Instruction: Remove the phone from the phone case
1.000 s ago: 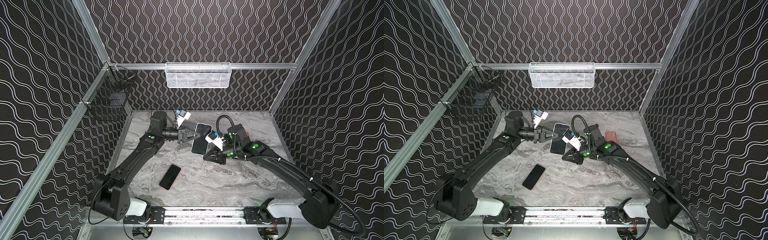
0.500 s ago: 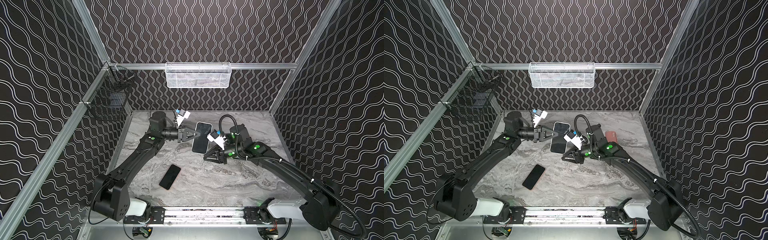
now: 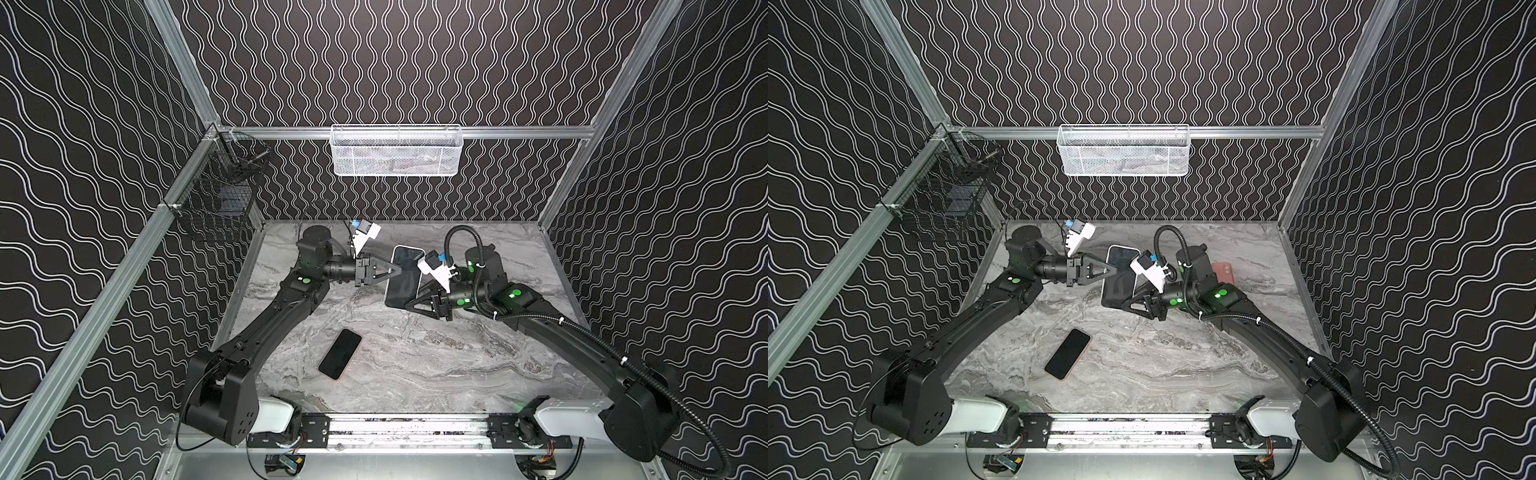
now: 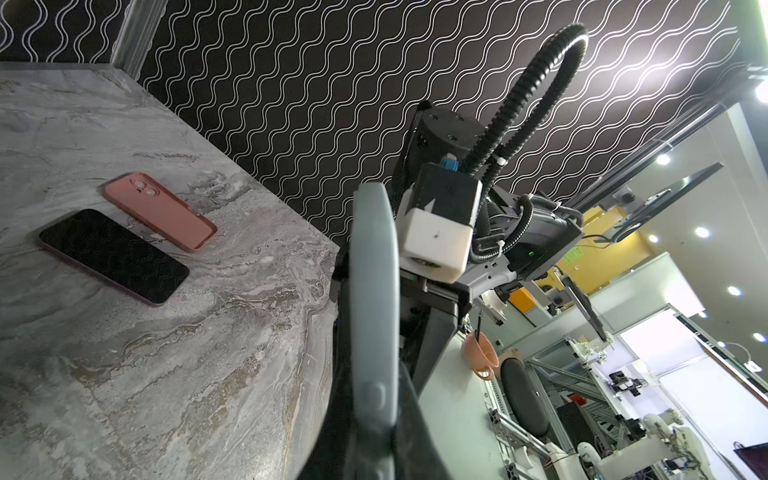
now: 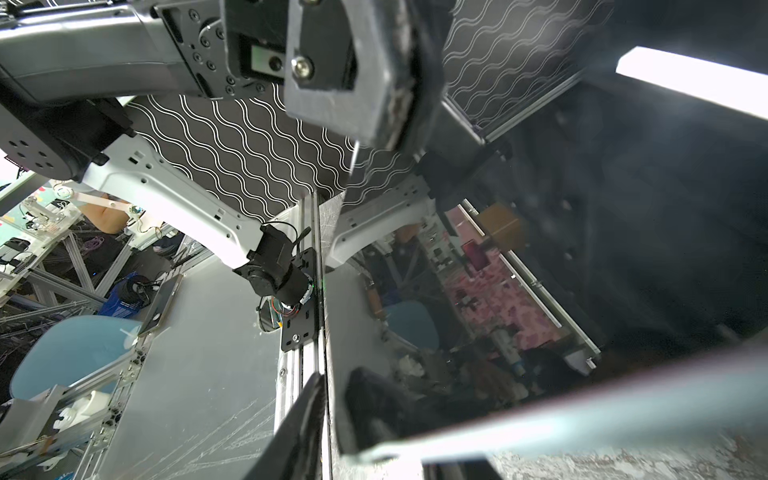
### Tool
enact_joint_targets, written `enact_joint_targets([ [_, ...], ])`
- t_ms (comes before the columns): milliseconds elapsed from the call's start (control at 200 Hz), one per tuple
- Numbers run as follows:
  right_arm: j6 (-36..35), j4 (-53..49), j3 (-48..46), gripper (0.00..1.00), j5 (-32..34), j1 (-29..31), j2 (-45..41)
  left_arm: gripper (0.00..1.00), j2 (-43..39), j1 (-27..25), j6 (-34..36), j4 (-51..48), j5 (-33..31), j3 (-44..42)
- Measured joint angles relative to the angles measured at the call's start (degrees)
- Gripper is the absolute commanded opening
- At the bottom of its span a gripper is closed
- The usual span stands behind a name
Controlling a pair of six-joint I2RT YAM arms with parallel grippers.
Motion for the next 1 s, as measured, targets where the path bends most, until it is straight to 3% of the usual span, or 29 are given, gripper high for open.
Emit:
enact_joint_targets([
  [210,-1.49,-1.40,0.04,0.35,-1.16,0.00,0.17,0.00,0.42,0.00,-1.22,1.11,0.00,0.15],
  [455,-1.95,-2.67,0.04,0.24,-1.57,0.00,-0.44,0.00,0.92,0.02,-1.46,1.20,0.00,0.81],
  [636,-1.40,-2.69,-0.02,0.10,-2.82,0.00,-0.46,0.00,1.51,0.02,-2.08,2.89,1.16,0.92],
  [996,-1.36,-1.84,-0.04,0.10,0.13,2.67,-1.70,0.00,1.64,0.15,-1.18,1.51,3.61,2.80],
])
